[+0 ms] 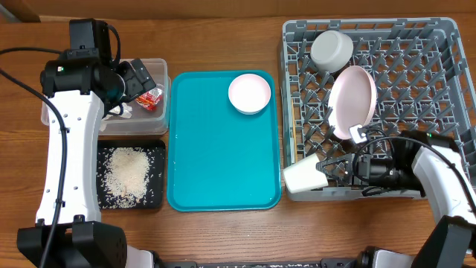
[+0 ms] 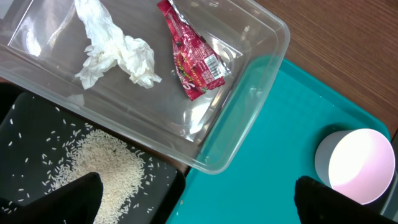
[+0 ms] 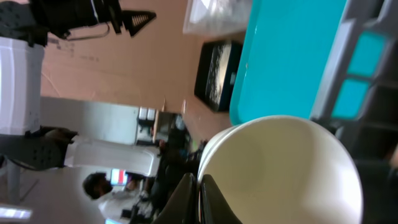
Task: Sort waste into correct bins and load items into the dishwasher
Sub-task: 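Lift the cup and carry it to the rack's front right area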
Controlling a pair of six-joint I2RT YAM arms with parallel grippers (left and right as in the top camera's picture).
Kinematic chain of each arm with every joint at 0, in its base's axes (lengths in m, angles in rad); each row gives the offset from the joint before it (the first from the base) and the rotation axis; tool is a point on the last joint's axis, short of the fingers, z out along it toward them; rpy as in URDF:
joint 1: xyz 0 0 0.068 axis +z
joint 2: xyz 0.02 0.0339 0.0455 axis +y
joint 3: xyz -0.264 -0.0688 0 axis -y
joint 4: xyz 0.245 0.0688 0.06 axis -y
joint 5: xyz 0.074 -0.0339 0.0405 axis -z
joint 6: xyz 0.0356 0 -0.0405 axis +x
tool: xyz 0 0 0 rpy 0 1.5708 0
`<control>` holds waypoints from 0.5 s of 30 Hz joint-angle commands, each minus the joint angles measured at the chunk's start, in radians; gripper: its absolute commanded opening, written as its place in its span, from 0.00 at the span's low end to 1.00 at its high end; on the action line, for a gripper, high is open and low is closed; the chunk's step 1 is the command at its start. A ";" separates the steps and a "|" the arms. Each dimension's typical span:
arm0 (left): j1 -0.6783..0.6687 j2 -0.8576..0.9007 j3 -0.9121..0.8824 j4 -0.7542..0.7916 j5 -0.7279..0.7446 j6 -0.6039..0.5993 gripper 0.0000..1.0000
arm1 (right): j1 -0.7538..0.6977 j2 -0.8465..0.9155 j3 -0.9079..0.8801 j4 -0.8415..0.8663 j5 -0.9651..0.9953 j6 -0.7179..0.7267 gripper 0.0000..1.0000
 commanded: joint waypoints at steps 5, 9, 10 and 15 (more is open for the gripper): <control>-0.006 -0.005 0.008 0.000 -0.010 0.022 1.00 | -0.040 -0.019 -0.106 0.156 -0.185 -0.078 0.04; -0.006 -0.005 0.008 0.000 -0.010 0.022 1.00 | -0.042 -0.014 -0.114 0.205 -0.196 -0.078 0.04; -0.006 -0.005 0.008 0.000 -0.010 0.022 1.00 | -0.045 -0.014 -0.114 0.205 -0.196 -0.078 0.04; -0.006 -0.005 0.008 0.000 -0.010 0.022 1.00 | -0.070 -0.014 -0.114 0.216 -0.179 -0.078 0.04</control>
